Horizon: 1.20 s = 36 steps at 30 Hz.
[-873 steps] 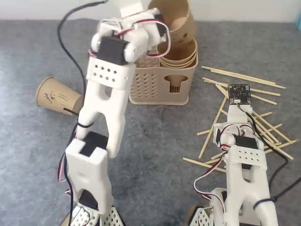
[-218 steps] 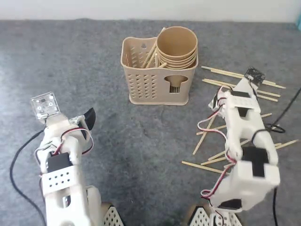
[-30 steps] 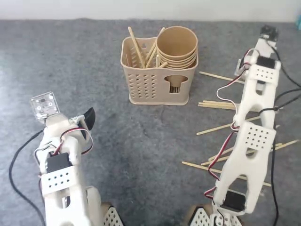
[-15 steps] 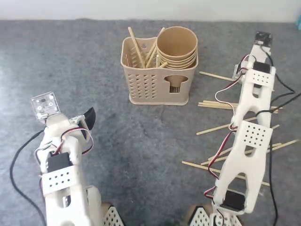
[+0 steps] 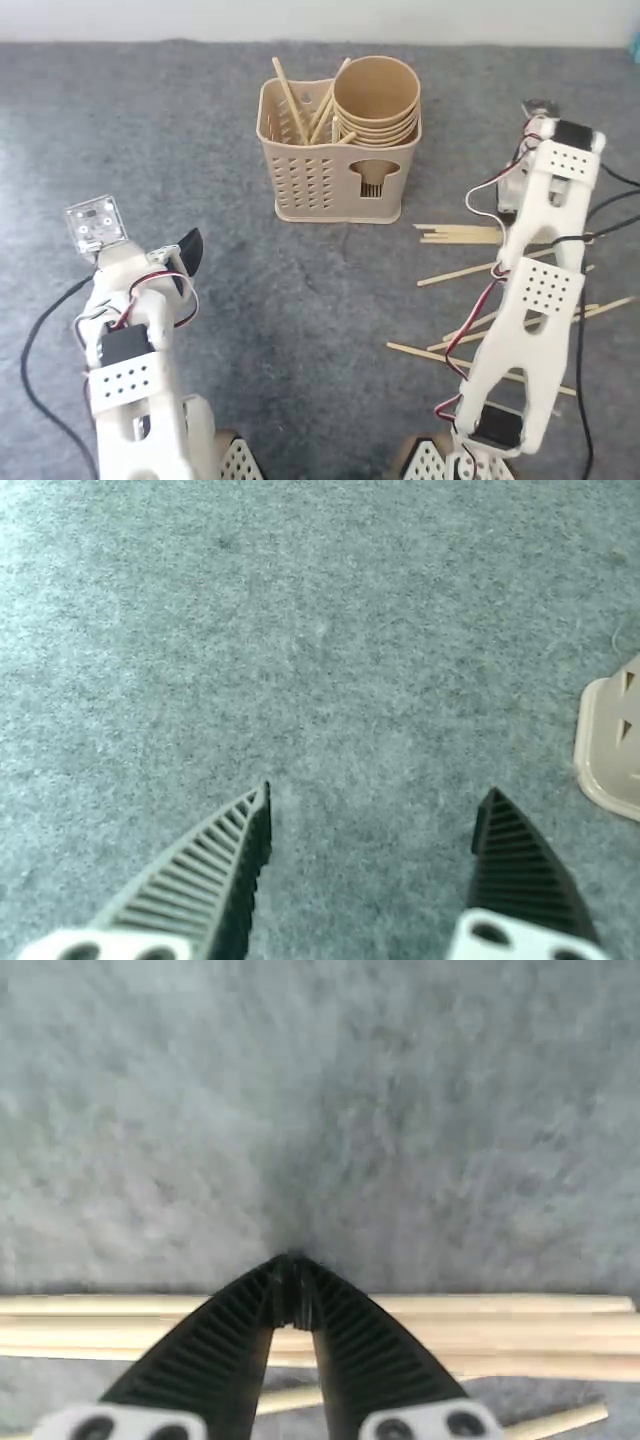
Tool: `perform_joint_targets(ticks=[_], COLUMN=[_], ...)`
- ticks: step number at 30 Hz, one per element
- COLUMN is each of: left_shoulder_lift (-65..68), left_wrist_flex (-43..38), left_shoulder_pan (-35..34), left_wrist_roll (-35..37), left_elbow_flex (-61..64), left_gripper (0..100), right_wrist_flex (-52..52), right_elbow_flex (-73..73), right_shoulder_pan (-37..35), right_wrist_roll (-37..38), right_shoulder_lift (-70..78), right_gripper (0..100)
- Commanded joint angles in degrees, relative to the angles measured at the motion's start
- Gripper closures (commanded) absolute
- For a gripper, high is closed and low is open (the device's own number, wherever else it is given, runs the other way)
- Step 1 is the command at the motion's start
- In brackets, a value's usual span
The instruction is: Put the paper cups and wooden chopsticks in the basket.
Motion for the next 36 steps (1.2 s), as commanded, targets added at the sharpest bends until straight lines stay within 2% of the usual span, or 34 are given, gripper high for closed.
perform_joint_targets(ticks=[1,6,13,19,23,27,36], left_shoulder_lift=[0.4,0.4,0.4,0.4,0.4,0.4,0.4], left_wrist_flex=[-1.5,-1.5,-1.5,-1.6,-1.6,-1.6,-1.4], left_shoulder_pan=[-0.3,-0.3,-0.3,-0.3,-0.2,-0.2,-0.3], left_wrist_roll=[-0.4,-0.4,-0.4,-0.4,-0.4,-0.4,-0.4], left_elbow_flex=[-0.5,-0.5,-0.5,-0.5,-0.5,-0.5,-0.5], left_gripper=[69,69,69,69,69,69,69], right_wrist_flex=[2.6,2.2,2.2,1.0,-3.4,-10.2,-30.3], right_elbow_flex=[7.3,18.5,22.0,31.9,40.5,55.3,91.2], right_shoulder_pan=[2.1,3.4,7.4,11.4,14.9,16.6,15.6], right_wrist_roll=[2.2,3.8,3.9,7.6,8.5,10.9,11.2], right_shoulder_lift=[-7.5,-14.9,-21.1,-26.0,-33.5,-45.2,-74.7], right_gripper=[99.0,98.9,98.9,98.7,98.7,98.7,98.7])
